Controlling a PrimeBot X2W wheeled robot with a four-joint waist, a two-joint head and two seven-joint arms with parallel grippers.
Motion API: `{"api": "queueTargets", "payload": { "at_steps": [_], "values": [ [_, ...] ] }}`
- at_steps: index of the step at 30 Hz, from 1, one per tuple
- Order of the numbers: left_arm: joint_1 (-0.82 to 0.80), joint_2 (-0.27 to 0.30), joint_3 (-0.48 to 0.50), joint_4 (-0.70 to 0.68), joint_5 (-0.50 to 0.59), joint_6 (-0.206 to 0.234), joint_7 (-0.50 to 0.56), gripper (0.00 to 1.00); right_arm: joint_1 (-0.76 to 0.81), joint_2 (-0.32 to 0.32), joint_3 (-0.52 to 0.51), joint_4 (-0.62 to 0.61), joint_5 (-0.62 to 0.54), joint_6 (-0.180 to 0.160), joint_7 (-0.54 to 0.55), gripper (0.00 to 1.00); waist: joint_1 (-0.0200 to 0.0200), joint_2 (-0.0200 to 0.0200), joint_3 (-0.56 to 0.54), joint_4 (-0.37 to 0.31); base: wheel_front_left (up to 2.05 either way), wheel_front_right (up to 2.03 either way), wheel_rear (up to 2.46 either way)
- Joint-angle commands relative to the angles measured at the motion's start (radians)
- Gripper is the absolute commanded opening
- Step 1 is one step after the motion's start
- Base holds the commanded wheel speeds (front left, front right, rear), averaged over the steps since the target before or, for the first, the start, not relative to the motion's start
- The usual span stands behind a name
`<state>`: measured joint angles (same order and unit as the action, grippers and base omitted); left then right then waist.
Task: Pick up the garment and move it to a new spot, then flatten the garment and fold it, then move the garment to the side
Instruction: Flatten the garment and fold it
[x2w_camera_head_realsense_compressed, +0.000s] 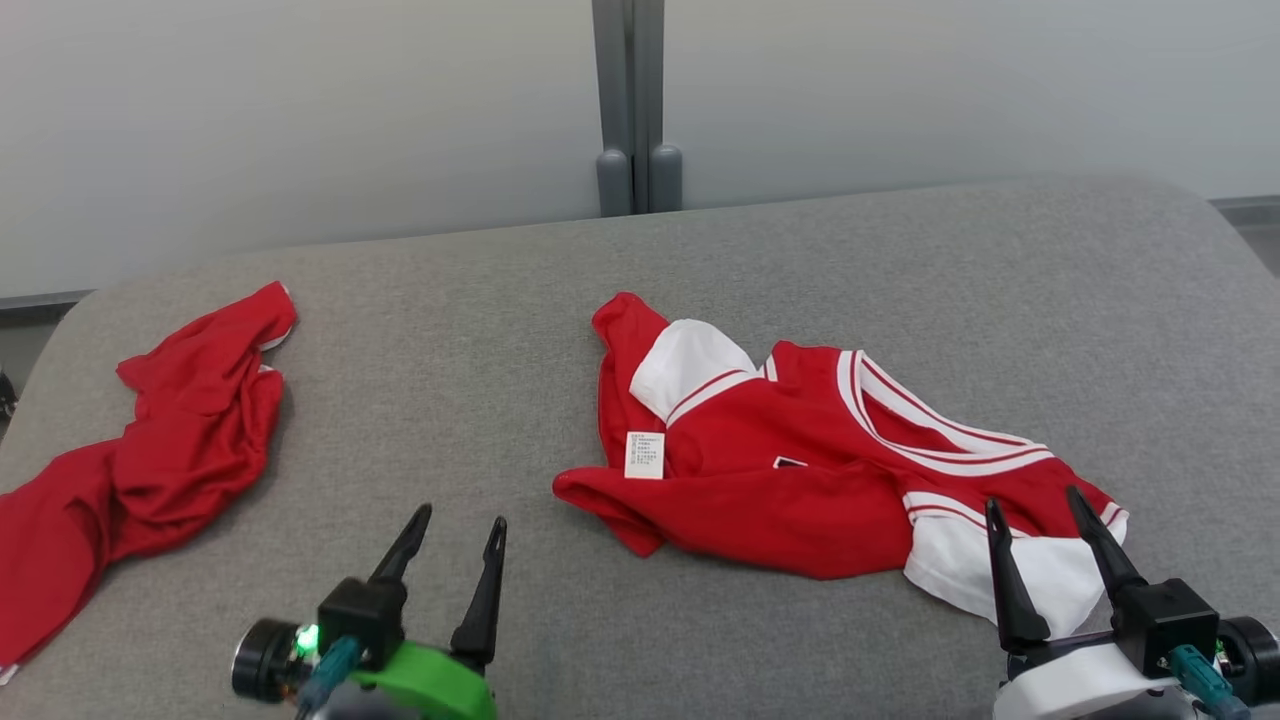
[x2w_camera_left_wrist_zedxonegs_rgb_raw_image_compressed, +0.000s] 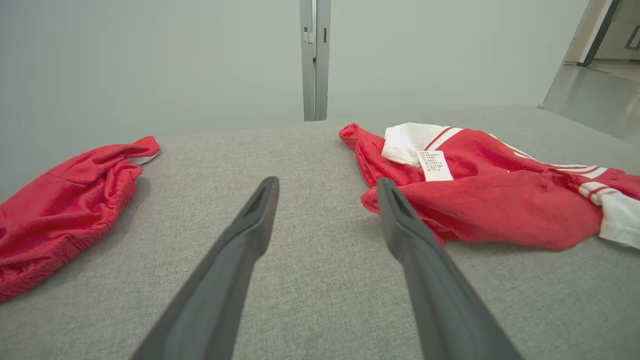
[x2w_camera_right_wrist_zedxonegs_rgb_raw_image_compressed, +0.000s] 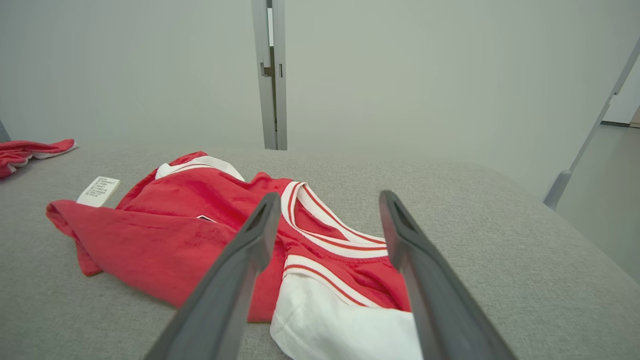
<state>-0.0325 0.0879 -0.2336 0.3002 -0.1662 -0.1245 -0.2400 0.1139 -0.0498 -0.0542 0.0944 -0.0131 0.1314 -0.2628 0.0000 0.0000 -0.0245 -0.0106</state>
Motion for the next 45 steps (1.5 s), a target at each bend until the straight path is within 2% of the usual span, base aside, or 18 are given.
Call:
{"api": "queueTargets", "payload": {
  "at_steps": [1, 5, 8, 11, 14, 18, 27, 28, 30, 31, 38, 40, 42, 45],
  "values": [
    [-0.049, 0.019, -0.024, 0.024, 0.010, -0.006, 0.017, 1.00, -0.017, -0.001, 0.009, -0.001, 0.006, -0.001, -0.003, 1.00, 0.0000, 0.0000, 0.018, -0.027, 0.00, 0.00, 0.00],
    [-0.168, 0.076, -0.154, 0.121, -0.026, -0.006, 0.105, 1.00, -0.038, -0.002, 0.039, 0.008, 0.025, -0.001, -0.003, 1.00, 0.0000, 0.0000, 0.037, -0.079, 0.00, 0.00, 0.00],
    [-0.249, 0.148, -0.275, 0.174, -0.080, -0.004, 0.170, 1.00, -0.047, -0.001, 0.046, 0.012, 0.032, -0.001, -0.003, 1.00, 0.0000, 0.0000, 0.057, -0.113, 0.00, 0.00, 0.00],
    [-0.317, 0.206, -0.341, 0.223, -0.109, -0.004, 0.188, 1.00, -0.056, -0.001, 0.045, 0.015, 0.036, -0.001, -0.003, 1.00, 0.0000, 0.0000, 0.074, -0.142, 0.00, 0.00, 0.00],
    [-0.363, 0.238, -0.390, 0.271, -0.131, -0.004, 0.185, 1.00, -0.063, -0.001, 0.043, 0.017, 0.041, -0.001, -0.003, 1.00, 0.0000, 0.0000, 0.089, -0.164, 0.00, 0.00, 0.00],
    [-0.418, 0.272, -0.466, 0.321, -0.182, -0.004, 0.174, 1.00, -0.070, -0.001, 0.050, 0.016, 0.046, -0.001, -0.003, 1.00, 0.0000, 0.0000, 0.108, -0.185, 0.00, 0.00, 0.00],
    [-0.497, 0.269, -0.579, 0.429, -0.239, -0.004, 0.122, 1.00, -0.089, -0.001, 0.052, 0.025, 0.053, -0.001, -0.003, 1.00, 0.0000, 0.0000, 0.121, -0.205, 0.00, 0.00, 0.00],
    [-0.502, 0.269, -0.593, 0.439, -0.246, -0.004, 0.121, 0.93, -0.091, -0.001, 0.053, 0.025, 0.055, -0.001, -0.003, 1.00, 0.0000, 0.0000, 0.122, -0.207, 0.00, 0.00, 0.00],
    [-0.509, 0.261, -0.623, 0.450, -0.269, -0.004, 0.118, 0.07, -0.093, -0.001, 0.054, 0.027, 0.056, -0.001, -0.003, 1.00, 0.0000, 0.0000, 0.122, -0.208, 0.00, 0.00, 0.00],
    [-0.515, 0.259, -0.641, 0.451, -0.281, -0.004, 0.113, 0.00, -0.092, -0.001, 0.051, 0.027, 0.060, -0.001, -0.003, 1.00, 0.0000, 0.0000, 0.122, -0.207, 0.00, 0.00, 0.00],
    [-0.528, 0.275, -0.707, 0.441, -0.310, -0.003, 0.099, 0.00, -0.051, -0.001, 0.023, 0.024, 0.072, -0.001, -0.003, 1.00, 0.0000, 0.0000, 0.104, -0.175, 0.00, 0.00, 0.00],
    [-0.505, 0.288, -0.717, 0.420, -0.300, 0.009, 0.110, 0.00, -0.040, -0.001, 0.016, 0.023, 0.074, -0.001, -0.003, 1.00, 0.0000, 0.0000, 0.096, -0.158, 0.00, 0.00, 0.00],
    [-0.474, 0.314, -0.722, 0.377, -0.289, 0.044, 0.124, 0.00, -0.028, -0.001, 0.009, 0.022, 0.078, -0.001, -0.003, 1.00, 0.0000, 0.0000, 0.086, -0.142, 0.00, 0.00, 0.00],
    [-0.395, 0.359, -0.736, 0.261, -0.264, 0.149, 0.170, 0.00, -0.009, -0.001, -0.004, 0.019, 0.085, -0.001, -0.003, 1.00, 0.0000, 0.0000, 0.075, -0.113, 0.00, 0.00, 0.00]
  ]
}}
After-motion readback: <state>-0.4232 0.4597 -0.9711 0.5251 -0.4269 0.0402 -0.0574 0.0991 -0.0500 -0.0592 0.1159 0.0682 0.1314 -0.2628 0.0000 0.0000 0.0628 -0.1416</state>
